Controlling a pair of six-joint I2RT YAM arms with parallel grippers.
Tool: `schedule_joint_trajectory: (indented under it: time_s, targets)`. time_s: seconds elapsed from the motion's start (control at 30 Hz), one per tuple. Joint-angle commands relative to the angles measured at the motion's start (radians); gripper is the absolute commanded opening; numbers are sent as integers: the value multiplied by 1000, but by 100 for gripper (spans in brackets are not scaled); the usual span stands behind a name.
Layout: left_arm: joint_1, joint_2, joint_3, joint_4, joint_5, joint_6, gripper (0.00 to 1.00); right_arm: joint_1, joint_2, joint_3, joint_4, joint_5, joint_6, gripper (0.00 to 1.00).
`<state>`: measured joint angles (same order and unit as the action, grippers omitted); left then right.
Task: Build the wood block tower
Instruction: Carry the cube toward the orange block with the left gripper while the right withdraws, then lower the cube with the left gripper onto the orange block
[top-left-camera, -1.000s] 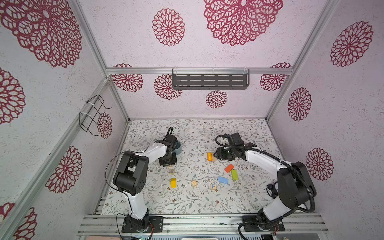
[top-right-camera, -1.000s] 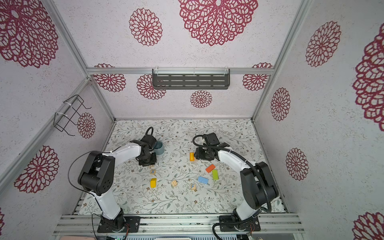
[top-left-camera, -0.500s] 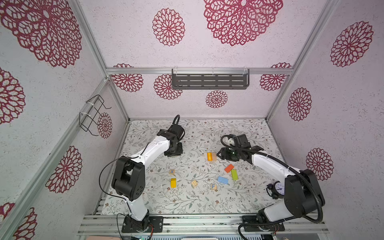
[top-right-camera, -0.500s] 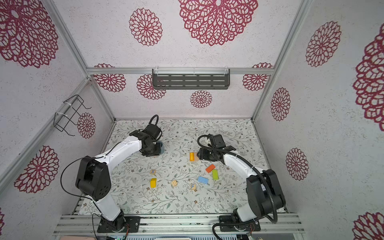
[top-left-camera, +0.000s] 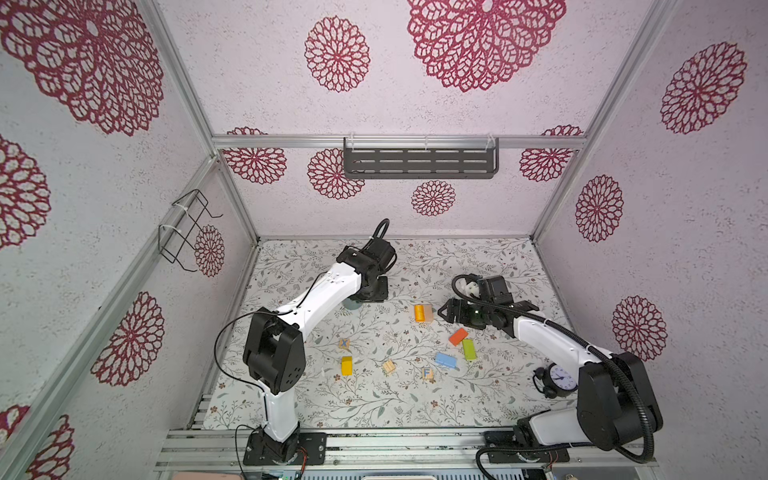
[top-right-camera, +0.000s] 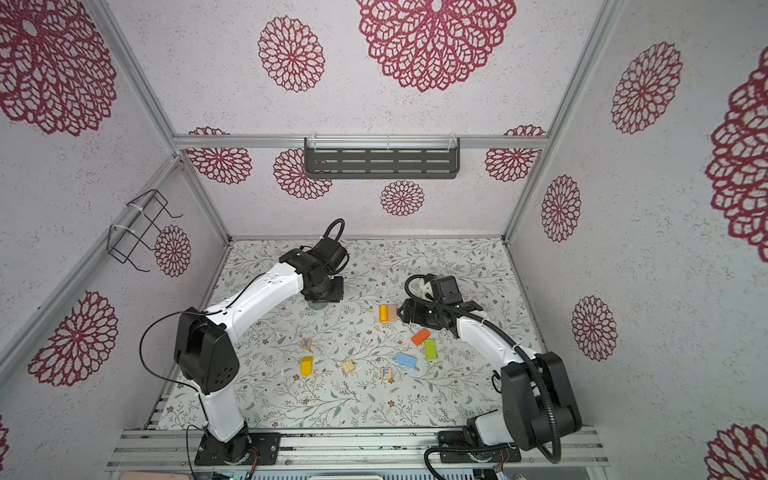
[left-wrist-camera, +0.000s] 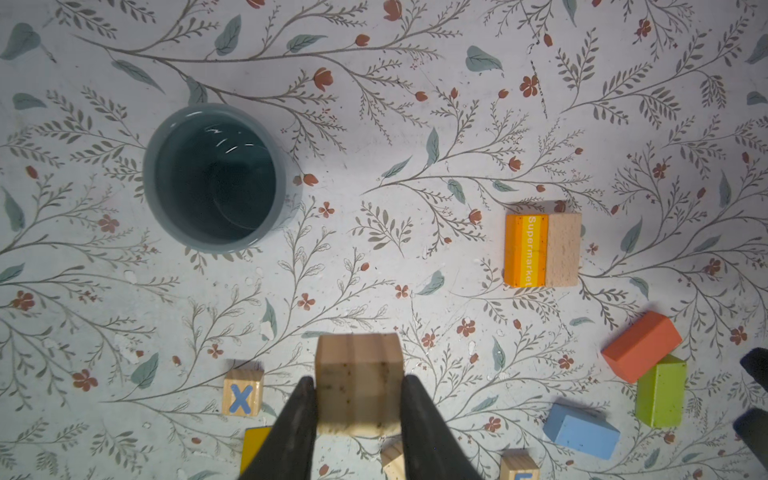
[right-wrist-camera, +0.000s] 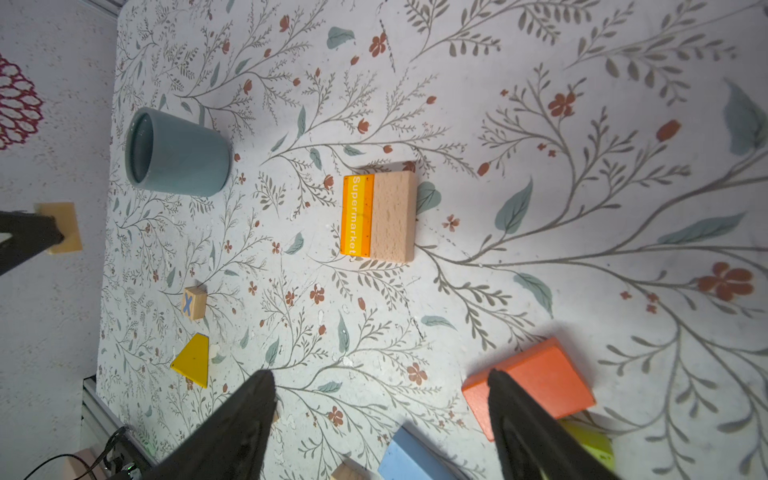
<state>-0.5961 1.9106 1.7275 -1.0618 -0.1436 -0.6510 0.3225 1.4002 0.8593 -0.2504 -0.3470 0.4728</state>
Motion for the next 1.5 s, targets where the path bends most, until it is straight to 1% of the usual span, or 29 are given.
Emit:
schedule_joint_trajectory:
  time_s: [0.0,0.03,0.27,0.57,0.83,1.03,1.47]
  targets:
    - [-22,62,75,-26,-3,-12,35,-18,-41,-6,25,-15,4,92]
    - [-29,99,101,-33,-1,-11,35,-23,-41,-8,27,-14,5,98]
    - [-54,229,259,-60,15,-3,35,-49,-50,-20,30,5,2,99]
    - [-61,346,380,-61,52,-24,35,-122,-64,-47,50,10,8,99]
    - [-86,439,482,-58,78,-66,35,-152,-68,-75,83,4,28,99]
    - [-110,496,524,-32,90,-113,36,-160,-73,-93,100,9,36,99]
    - [-137,563,541,31,122,-176,36,-163,-77,-111,119,2,47,99]
